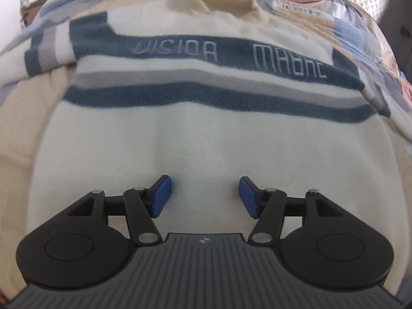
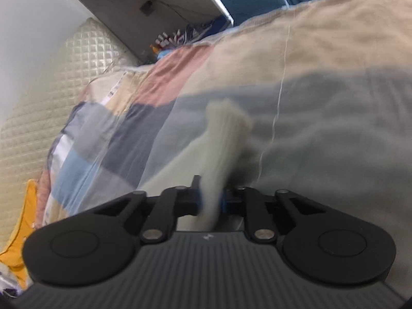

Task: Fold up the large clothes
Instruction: 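Lift the blanket corner upward with the right gripper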

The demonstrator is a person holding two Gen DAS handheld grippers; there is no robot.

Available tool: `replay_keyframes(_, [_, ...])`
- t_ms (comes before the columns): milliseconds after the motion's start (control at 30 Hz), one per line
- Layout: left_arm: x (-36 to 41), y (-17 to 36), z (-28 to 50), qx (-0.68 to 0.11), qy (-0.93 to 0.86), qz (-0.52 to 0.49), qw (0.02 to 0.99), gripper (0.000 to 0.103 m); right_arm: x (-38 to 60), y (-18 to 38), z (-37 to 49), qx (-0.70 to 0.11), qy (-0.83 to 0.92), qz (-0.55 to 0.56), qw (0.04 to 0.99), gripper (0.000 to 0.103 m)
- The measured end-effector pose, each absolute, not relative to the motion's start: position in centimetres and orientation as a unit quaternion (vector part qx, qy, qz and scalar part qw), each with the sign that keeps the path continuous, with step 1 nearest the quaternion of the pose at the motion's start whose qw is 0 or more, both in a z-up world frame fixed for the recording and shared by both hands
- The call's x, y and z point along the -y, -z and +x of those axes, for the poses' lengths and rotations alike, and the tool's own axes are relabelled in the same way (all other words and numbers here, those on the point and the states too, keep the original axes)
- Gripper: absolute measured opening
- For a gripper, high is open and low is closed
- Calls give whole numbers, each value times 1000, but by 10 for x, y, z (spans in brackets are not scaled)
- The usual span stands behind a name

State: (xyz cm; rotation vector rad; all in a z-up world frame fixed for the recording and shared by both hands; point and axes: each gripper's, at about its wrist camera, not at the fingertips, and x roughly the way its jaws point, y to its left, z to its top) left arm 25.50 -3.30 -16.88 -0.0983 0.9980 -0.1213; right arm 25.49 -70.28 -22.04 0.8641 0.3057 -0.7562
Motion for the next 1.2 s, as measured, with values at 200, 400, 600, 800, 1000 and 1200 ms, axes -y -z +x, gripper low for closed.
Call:
replay_keyframes(200, [38,167,254,-478,58,-33,876,65,712,178,262,-123,369,358,849,11])
replay_keyframes(400, [27,160,253,-478,64,-69,873,67,678,100,285,-95,313,280,903,11])
replay_keyframes(600, [10,153,251,-478,67,-113,868,67,614,12,305,-69,231,214,946,11])
replay_keyframes(800, [-6,142,237,-467,72,-134,871,67,512,-54,316,-49,127,130,982,11])
replay_keyframes(1000, [-21,127,225,-442,76,-140,883,67,400,-75,304,-48,-4,80,996,11])
replay_keyframes(1200, [-50,115,217,-423,64,-170,888,67,294,-61,278,-65,-129,47,988,11])
